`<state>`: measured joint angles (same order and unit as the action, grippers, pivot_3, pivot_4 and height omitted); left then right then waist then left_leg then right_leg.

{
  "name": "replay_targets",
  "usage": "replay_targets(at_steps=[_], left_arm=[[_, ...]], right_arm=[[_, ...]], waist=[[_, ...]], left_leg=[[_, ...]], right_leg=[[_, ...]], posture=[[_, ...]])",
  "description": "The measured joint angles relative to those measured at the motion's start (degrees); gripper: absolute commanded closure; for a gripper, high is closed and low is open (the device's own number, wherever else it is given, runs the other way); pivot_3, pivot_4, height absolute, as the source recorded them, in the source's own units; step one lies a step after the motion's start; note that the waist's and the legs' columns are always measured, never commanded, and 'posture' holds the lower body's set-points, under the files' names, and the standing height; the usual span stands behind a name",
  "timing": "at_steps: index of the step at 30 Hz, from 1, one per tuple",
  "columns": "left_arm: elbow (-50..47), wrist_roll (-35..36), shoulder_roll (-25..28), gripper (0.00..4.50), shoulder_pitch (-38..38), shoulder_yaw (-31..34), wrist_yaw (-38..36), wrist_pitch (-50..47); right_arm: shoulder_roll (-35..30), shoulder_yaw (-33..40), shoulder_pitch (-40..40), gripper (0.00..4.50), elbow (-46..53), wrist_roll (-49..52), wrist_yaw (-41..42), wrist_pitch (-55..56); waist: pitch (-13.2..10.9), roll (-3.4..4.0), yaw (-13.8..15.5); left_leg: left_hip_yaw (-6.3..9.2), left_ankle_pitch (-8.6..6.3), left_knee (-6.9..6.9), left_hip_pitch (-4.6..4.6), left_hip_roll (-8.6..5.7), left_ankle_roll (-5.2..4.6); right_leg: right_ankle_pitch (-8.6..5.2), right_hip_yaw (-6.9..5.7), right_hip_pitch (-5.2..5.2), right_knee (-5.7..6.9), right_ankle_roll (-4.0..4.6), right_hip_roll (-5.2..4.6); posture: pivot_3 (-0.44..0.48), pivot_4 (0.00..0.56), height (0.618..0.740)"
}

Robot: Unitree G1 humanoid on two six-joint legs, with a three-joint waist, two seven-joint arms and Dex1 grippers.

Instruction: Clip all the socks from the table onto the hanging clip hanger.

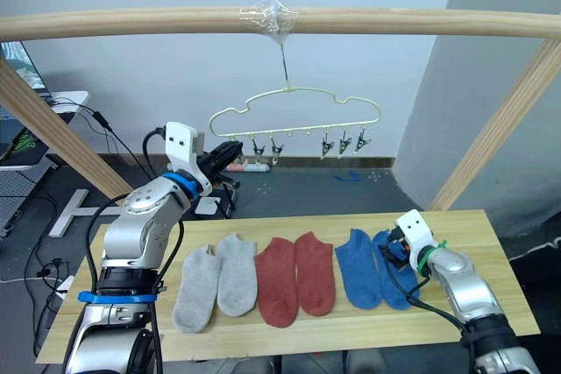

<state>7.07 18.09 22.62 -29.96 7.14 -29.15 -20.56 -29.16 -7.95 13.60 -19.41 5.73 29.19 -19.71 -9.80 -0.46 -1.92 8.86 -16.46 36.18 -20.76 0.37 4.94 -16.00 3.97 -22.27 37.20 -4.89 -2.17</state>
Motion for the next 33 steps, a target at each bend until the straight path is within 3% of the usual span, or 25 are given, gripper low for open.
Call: replay_targets(at_steps=[8,10,13,22,28,33], left_arm=[[0.1,-0.1,0.2,4.49,0.0,0.0,-0.3,0.1],[0.1,-0.1,0.2,4.5,0.0,0.0,-0.3,0.1],[0.1,-0.2,0.2,4.5,0.0,0.0,-0.3,0.1],[0.6,-0.2,0.5,4.5,-0.6,0.0,-0.7,0.1],[0.6,6.1,0.1,4.5,-1.5,3.0,-2.0,-6.7],[2.2,16.0,0.1,4.5,-5.3,9.0,-1.3,-20.8]], right_arm=[[0.2,-0.2,0.9,0.0,-2.4,-0.8,4.6,-1.3],[0.1,-0.6,1.1,0.36,-3.2,-2.3,4.5,0.3],[-0.1,-1.8,1.2,1.19,-4.1,-4.0,4.7,3.3],[-1.9,-2.4,-0.8,4.39,-5.2,-6.7,6.0,9.2],[-6.9,-2.8,-3.1,4.46,-1.2,-8.8,9.0,12.9],[-1.3,-2.1,0.3,4.46,21.6,-1.1,12.2,-1.1]], waist=[[-0.1,0.11,0.1],[-0.1,0.11,0.1],[-0.1,0.1,0.1],[-0.1,0.09,0.1],[-0.2,0.06,0.2],[-0.8,-0.07,-1.4]], left_leg=[[0.02,0.01,0.0,-0.01,0.0,0.01],[0.03,0.02,0.0,0.01,0.0,0.04],[0.03,0.06,0.02,0.04,0.0,0.11],[0.05,0.09,0.21,0.04,0.0,0.16],[0.08,0.06,0.26,-0.02,-0.03,0.11],[0.26,0.05,0.42,0.04,0.06,0.09]], right_leg=[[0.0,0.0,0.0,0.01,0.0,-0.01],[0.0,-0.01,0.02,0.02,0.0,-0.01],[0.01,-0.01,0.07,0.02,0.0,-0.01],[0.01,-0.01,0.14,0.08,0.0,0.0],[0.01,-0.01,0.09,0.12,0.0,-0.01],[-0.01,-0.1,-0.02,0.73,0.01,0.13]], posture=[[0.047,0.171,0.74],[0.048,0.169,0.74],[0.048,0.169,0.74],[0.045,0.169,0.74],[0.048,0.176,0.74],[0.047,0.179,0.74]])
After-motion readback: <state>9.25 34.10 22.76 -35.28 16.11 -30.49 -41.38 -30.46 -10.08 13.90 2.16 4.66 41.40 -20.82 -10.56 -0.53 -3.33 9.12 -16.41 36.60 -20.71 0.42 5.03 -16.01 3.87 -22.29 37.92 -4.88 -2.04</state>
